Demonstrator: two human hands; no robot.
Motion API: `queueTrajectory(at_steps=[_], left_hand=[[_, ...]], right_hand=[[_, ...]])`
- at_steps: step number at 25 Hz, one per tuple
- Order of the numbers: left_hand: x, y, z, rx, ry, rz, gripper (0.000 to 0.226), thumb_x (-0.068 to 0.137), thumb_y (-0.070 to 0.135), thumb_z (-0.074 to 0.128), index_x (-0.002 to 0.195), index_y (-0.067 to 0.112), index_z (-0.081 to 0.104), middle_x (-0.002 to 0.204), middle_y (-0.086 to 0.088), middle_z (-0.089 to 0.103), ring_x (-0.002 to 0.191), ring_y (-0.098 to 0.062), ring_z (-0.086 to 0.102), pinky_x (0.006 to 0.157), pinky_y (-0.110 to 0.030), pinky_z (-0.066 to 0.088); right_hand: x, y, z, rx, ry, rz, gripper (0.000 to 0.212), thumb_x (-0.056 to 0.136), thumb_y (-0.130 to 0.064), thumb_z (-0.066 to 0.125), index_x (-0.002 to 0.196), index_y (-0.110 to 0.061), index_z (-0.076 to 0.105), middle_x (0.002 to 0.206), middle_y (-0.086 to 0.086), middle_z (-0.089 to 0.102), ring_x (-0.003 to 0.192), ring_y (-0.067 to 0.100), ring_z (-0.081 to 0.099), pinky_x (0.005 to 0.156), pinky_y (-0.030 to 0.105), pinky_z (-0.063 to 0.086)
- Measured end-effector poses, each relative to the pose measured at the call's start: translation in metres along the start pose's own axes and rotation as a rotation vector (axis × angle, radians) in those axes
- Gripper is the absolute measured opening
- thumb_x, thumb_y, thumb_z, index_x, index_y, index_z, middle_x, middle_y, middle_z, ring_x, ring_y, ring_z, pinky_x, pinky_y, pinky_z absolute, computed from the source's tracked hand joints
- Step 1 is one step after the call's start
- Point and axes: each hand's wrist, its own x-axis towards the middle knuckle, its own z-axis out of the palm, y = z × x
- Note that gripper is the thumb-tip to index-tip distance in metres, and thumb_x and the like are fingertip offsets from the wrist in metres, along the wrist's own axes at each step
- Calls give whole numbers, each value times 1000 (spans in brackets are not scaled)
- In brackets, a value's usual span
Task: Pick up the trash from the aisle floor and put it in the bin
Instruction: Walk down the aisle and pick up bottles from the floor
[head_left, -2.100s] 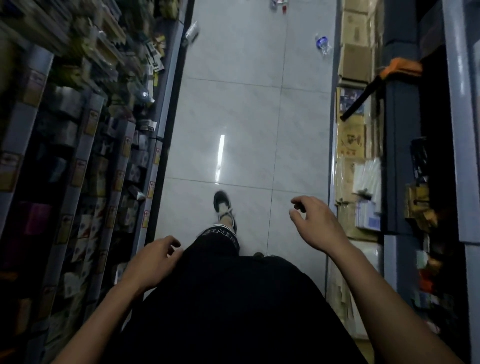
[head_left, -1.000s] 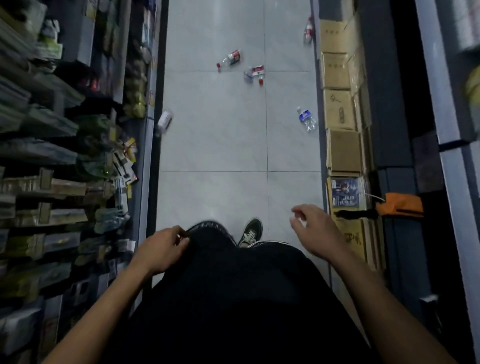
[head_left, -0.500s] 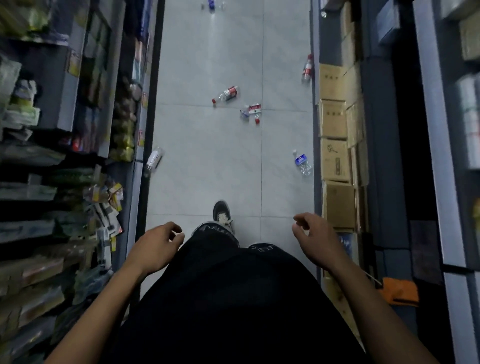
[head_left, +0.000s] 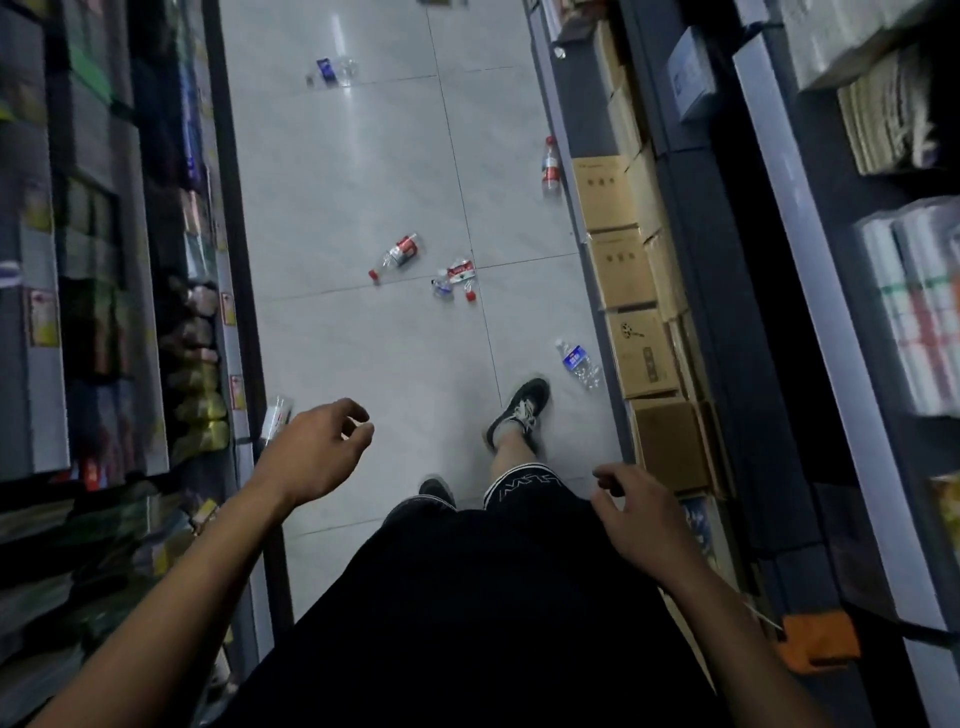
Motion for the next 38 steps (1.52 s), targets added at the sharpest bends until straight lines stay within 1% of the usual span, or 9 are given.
queueTrajectory(at_steps=[8, 13, 17, 22, 26, 29, 33, 35, 38], left_hand=[[119, 111, -22, 44, -84, -21, 31, 97, 45, 50, 119, 28, 64, 108, 9, 72, 96, -17, 67, 84, -37, 53], [219, 158, -2, 40, -186, 0, 40, 84, 54, 44, 108, 30, 66, 101, 6, 72, 93, -21, 67, 80, -37, 53], [335, 166, 65, 54, -258, 17, 28, 89, 45, 51, 106, 28, 65, 101, 6, 71, 92, -22, 65, 77, -38, 52], [504, 132, 208, 97, -321, 82, 23, 92, 33, 57, 110, 22, 65, 107, -2, 69, 96, -26, 63, 73, -33, 42], [634, 93, 325, 106, -257, 68, 39, 90, 31, 60, 125, 16, 63, 121, -8, 63, 107, -31, 61, 83, -37, 46], [720, 66, 399, 156, -208, 127, 51, 89, 31, 64, 135, 10, 57, 133, -19, 55, 119, -38, 53, 96, -45, 45], [793, 37, 457, 184, -96, 136, 54, 88, 27, 68, 135, 5, 54, 140, -25, 45, 132, -40, 39, 104, -50, 39], [812, 27, 471, 194, -51, 175, 53, 86, 25, 67, 133, 5, 53, 139, -22, 43, 132, -40, 37, 102, -52, 40], [834, 17, 476, 248, 68, 217, 53, 79, 21, 68, 128, 7, 53, 138, -18, 42, 126, -39, 38, 97, -50, 44]], right_hand=[[154, -11, -76, 60, -115, -24, 26, 97, -35, 58, 120, -24, 65, 115, -4, 64, 108, 16, 60, 94, 43, 54], [252, -20, -74, 45, -204, -3, 31, 97, -33, 55, 124, -21, 64, 119, 1, 63, 113, 20, 58, 98, 43, 51], [349, 0, -12, 86, -240, 98, 31, 94, -38, 51, 120, -25, 63, 116, -1, 62, 111, 19, 57, 93, 41, 51], [499, 65, 106, 158, -189, 245, 34, 95, -27, 57, 128, -19, 58, 125, 3, 62, 116, 22, 57, 95, 35, 47], [623, 146, 203, 102, -134, 374, 58, 94, -25, 54, 150, -18, 37, 150, 5, 45, 135, 25, 43, 104, 40, 44], [695, 212, 263, 18, -1, 496, 81, 91, -23, 61, 159, -16, 18, 162, 7, 26, 144, 31, 31, 108, 44, 41], [755, 301, 312, -174, 120, 598, 110, 78, -25, 75, 161, -9, 5, 168, 19, 6, 153, 40, 11, 126, 47, 17], [769, 334, 328, -255, 118, 635, 116, 73, -24, 81, 160, -7, 6, 164, 25, 14, 151, 44, 14, 126, 50, 16], [776, 346, 346, -350, 105, 563, 110, 66, -21, 84, 155, -7, 20, 146, 24, 36, 137, 45, 33, 116, 51, 32]])
